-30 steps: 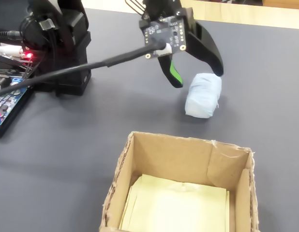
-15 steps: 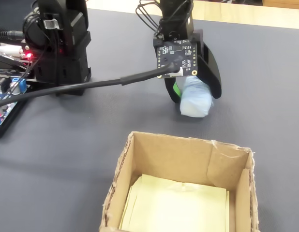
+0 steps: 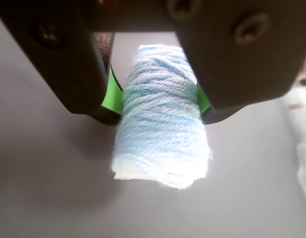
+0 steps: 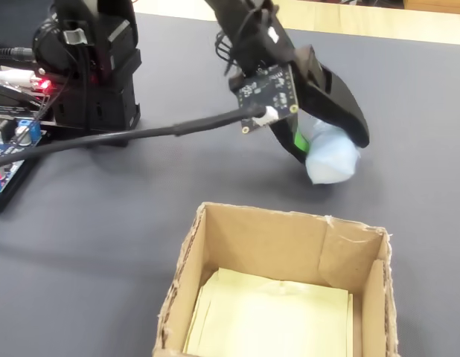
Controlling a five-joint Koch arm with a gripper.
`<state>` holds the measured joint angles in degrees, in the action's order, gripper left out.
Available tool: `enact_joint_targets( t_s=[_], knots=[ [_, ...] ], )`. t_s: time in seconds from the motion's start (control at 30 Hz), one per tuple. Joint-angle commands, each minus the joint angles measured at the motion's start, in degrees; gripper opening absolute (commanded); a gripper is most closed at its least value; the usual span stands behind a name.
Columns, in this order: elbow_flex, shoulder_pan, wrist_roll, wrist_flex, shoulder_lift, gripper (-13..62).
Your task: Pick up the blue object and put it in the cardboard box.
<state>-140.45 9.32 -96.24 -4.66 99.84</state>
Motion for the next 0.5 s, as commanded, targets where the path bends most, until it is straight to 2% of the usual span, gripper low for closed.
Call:
enact_joint_targets(
  t_s=[0.0,0.2,0.47],
  knots=[
    [1.41,0.26,-1.58,7.29,3.43,21.6],
    [-3.08,5.19,1.14,14.24,12.66,21.7],
    [-2.37,12.3,5.89,16.7,18.37,21.7]
  ],
)
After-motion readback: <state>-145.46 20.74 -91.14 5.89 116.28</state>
